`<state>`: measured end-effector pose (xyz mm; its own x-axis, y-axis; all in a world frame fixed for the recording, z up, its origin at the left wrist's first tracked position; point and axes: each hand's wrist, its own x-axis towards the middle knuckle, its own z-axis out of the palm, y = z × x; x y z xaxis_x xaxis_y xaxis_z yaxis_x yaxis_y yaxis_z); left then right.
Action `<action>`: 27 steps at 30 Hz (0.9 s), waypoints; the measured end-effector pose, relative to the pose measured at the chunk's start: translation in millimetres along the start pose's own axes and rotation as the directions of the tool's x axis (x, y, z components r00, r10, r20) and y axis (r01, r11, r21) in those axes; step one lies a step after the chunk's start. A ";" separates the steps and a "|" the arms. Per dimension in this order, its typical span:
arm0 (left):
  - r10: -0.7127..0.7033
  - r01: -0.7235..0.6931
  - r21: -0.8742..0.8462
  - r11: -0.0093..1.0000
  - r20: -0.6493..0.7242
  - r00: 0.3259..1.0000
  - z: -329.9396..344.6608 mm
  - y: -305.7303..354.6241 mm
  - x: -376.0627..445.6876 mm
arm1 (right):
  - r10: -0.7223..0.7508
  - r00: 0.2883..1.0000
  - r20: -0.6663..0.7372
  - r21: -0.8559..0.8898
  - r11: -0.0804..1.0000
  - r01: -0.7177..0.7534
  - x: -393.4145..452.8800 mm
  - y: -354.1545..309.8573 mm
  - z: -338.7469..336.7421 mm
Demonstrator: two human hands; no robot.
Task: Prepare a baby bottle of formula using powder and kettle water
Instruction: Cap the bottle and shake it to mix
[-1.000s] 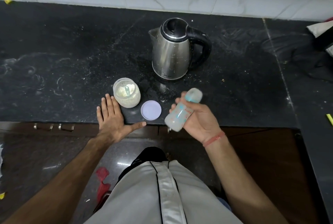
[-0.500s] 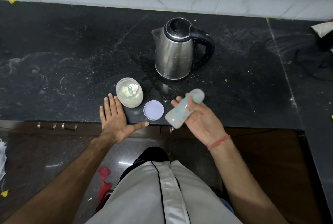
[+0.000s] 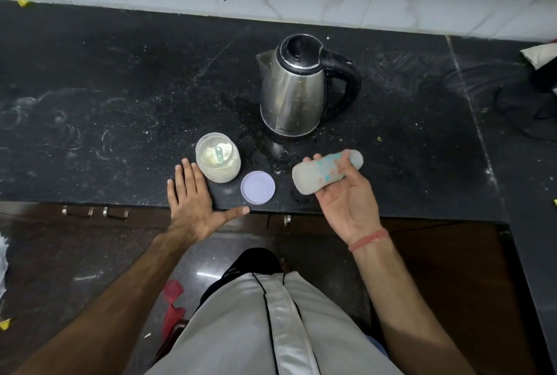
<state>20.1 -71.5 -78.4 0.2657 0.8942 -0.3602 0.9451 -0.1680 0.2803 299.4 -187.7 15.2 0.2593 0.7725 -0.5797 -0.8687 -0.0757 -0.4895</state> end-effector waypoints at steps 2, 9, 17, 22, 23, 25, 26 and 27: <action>0.003 -0.003 0.001 1.000 0.001 1.000 -0.2 0.1 -1.0 | 0.029 0.999 0.018 -0.153 0.988 -0.026 -2.0 -2.5 0.6; 0.006 -0.006 -0.012 1.000 -0.008 1.000 0.0 -0.4 -0.5 | 0.031 0.999 -0.018 -0.196 0.980 -0.034 -2.2 2.1 4.8; 0.006 -0.007 -0.019 1.000 -0.040 0.999 2.4 -0.2 0.7 | 0.001 1.000 -0.002 -0.207 0.978 -0.001 -2.5 2.8 9.0; 0.000 0.000 -0.014 1.000 -0.026 1.000 2.1 0.2 0.3 | -0.015 1.000 0.017 -0.195 0.981 0.018 -2.7 0.1 11.3; 0.004 -0.004 -0.013 1.000 -0.028 1.000 2.2 -0.4 0.7 | -0.013 1.000 0.015 -0.212 0.977 0.016 -2.4 0.7 11.5; 0.004 -0.004 -0.016 1.000 -0.027 1.000 2.3 -1.2 1.1 | -0.042 0.999 -0.018 -0.111 0.993 0.039 -1.1 1.3 8.9; 0.001 -0.002 -0.017 1.000 -0.025 1.000 2.8 -1.1 0.8 | -0.054 0.998 -0.019 -0.071 0.996 0.053 -1.2 0.2 8.3; -0.001 0.000 -0.016 1.000 -0.025 1.000 3.5 -1.0 0.6 | -0.045 0.999 -0.009 -0.095 0.994 0.044 -2.3 -1.0 8.6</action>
<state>20.0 -72.3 -81.9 0.2600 0.9046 -0.3379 0.9422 -0.1611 0.2939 296.1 -184.0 22.7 0.3020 0.7695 -0.5628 -0.8124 -0.1011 -0.5743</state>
